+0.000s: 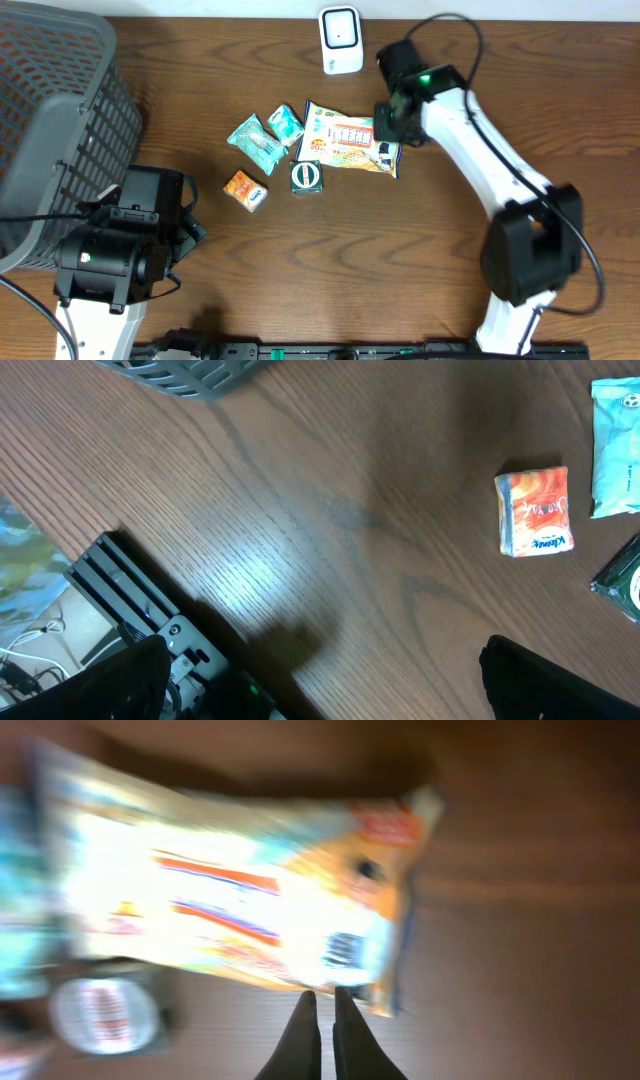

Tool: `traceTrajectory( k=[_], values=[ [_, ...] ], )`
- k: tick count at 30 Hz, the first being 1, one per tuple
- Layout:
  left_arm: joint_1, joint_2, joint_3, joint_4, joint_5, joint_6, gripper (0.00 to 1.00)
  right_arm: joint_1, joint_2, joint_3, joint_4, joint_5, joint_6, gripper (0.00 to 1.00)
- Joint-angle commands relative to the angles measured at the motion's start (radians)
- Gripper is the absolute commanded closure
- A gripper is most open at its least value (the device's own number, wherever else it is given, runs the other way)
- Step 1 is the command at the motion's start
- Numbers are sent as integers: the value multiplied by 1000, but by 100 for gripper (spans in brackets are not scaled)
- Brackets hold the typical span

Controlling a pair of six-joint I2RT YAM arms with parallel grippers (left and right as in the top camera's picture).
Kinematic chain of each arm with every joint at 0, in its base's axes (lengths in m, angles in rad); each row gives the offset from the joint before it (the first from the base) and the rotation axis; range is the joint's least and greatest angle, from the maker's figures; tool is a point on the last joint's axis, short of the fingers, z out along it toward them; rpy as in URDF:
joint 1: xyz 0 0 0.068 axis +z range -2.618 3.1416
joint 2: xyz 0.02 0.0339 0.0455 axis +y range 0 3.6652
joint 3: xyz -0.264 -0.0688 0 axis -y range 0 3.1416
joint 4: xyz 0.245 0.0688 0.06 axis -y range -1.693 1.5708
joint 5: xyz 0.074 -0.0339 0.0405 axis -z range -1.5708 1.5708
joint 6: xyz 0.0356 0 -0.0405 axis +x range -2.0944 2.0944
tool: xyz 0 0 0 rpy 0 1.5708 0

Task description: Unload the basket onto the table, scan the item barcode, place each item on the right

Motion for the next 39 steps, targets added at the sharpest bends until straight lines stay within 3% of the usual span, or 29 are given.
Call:
traceTrajectory(
  k=[1, 8, 18, 24, 30, 39],
  values=[
    [4, -5, 19, -3, -16, -10, 2, 20, -35, 22, 73, -143, -7, 99],
    [4, -5, 19, -3, -16, -10, 2, 76, 64, -16, 176, -137, -7, 99],
    [4, -5, 19, -3, -16, -10, 2, 58, 236, -16, 105, -18, -2, 99],
    [4, -5, 19, -3, -16, -10, 2, 15, 208, -16, -40, 241, 50, 99],
    [4, -5, 19, -3, -16, -10, 2, -34, 106, -15, -122, 360, 49, 99],
    [4, -5, 19, -3, -16, -10, 3, -35, -43, -15, 52, -47, 48, 94]
  ],
)
